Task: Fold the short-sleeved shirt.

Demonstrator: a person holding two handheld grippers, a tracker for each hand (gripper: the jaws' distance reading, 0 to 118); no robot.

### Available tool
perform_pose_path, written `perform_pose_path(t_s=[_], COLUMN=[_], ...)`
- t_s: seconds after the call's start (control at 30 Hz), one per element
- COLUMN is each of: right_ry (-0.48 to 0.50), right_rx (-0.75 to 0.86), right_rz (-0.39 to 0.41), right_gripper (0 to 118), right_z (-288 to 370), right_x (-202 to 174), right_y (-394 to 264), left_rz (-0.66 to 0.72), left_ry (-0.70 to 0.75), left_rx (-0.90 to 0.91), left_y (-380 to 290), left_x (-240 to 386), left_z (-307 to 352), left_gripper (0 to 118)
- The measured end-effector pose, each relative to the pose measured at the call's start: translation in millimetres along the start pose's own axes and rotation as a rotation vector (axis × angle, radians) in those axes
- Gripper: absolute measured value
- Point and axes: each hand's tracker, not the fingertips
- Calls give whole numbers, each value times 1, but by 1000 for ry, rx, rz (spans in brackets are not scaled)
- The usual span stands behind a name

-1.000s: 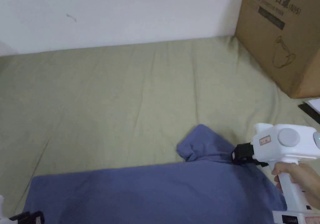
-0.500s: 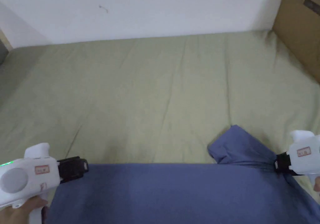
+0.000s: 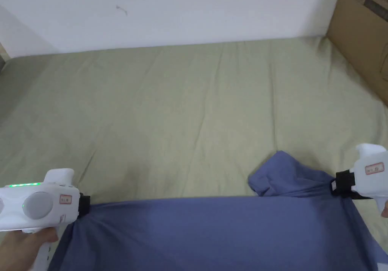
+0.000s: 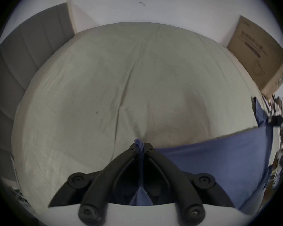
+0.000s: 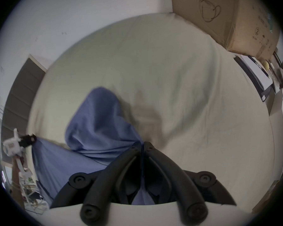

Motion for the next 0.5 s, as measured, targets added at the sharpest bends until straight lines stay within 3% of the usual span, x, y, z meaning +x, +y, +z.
perform_pose_path(t_s=[0.17,0.27,0.5], right_ry=[39,20,15], right_rx=[54,127,183], right_rz=[-22,51,119], right_gripper=[2,2,2], right_z=[34,56,103], right_x=[-5,-16,-24], right_y=[27,39,28], left_rz=[13,-1,22], left_ry=[-9,13,-42], left_rx=[53,119,254], left_y=[21,39,35], left_x=[0,-1,-6], left_z=[20,42,111], left_gripper=[2,2,2])
